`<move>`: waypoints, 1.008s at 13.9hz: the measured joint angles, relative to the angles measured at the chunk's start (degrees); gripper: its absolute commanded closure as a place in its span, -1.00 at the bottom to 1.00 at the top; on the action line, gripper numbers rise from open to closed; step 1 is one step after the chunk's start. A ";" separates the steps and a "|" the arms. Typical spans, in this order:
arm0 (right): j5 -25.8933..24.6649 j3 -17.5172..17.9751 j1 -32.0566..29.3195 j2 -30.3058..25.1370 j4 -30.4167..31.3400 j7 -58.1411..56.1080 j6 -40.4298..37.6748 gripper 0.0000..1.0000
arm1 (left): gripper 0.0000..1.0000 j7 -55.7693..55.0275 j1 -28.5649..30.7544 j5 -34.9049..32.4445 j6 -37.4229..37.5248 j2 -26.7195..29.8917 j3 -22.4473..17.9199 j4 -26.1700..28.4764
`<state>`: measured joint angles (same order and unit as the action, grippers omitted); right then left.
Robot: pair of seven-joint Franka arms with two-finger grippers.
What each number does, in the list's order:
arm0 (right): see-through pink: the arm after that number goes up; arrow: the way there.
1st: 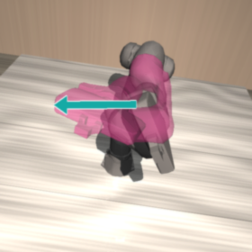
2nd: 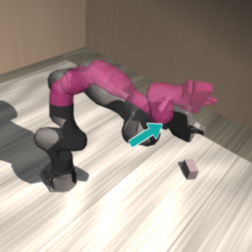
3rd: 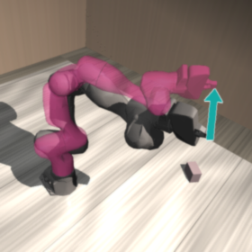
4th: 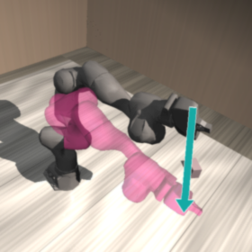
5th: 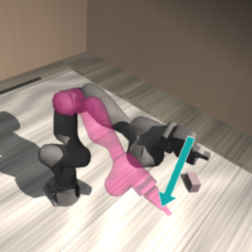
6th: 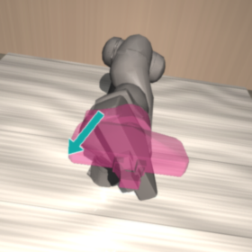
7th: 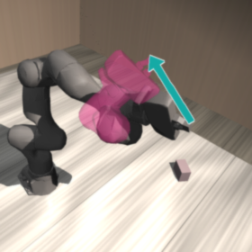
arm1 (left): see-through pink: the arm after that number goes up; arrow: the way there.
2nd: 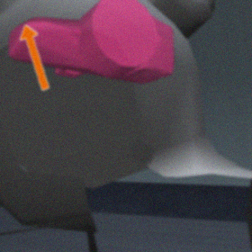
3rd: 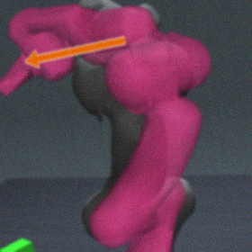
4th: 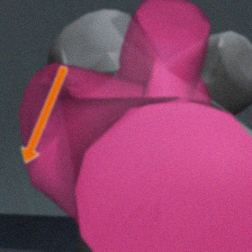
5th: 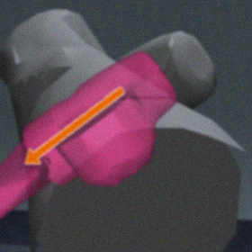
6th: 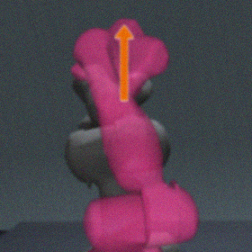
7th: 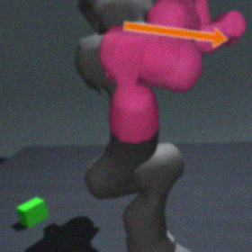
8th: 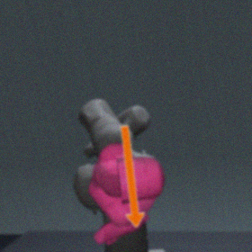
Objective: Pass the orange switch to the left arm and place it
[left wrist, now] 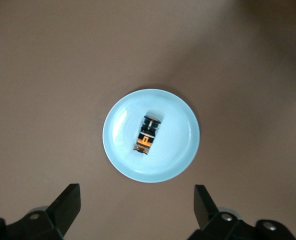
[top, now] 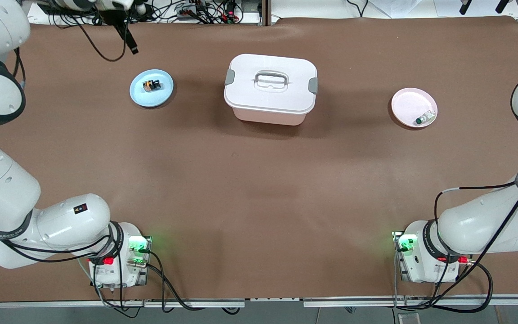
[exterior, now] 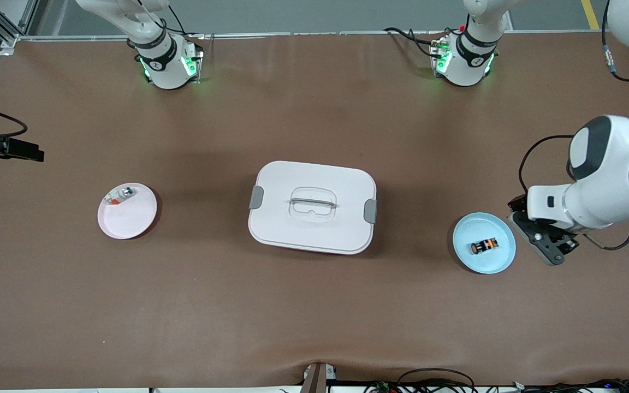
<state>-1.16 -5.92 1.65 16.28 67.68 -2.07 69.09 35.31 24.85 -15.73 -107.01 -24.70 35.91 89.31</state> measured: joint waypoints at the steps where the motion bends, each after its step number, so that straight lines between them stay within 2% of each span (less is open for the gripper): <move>1: 0.00 0.15 0.00 -0.22 -0.03 -0.16 0.07 -1.00 | -1.00 -5.02 -0.01 0.08 2.82 0.52 1.08 -1.82; 4: 0.23 0.61 0.01 -0.79 -0.04 -0.19 0.09 -1.00 | -1.00 -17.64 -0.02 3.21 8.59 2.43 2.41 -5.32; 9: 2.67 0.37 -0.73 -2.72 -0.05 -0.51 0.17 -1.00 | -1.00 -36.95 0.00 6.52 12.56 7.25 2.46 -6.30; 12: 2.80 0.50 -0.72 -4.50 1.18 -0.57 1.15 -1.00 | -1.00 -43.67 0.00 6.52 13.05 9.09 2.38 -6.32; 14: 2.81 0.51 -0.73 -6.99 4.43 -0.58 3.15 -1.00 | -1.00 -44.63 0.11 6.51 13.06 9.81 1.94 -6.34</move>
<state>1.65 -5.41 0.92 9.29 72.11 -2.65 72.24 -9.32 24.96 -9.22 -93.95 -14.89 37.85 82.98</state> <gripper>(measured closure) 0.000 0.000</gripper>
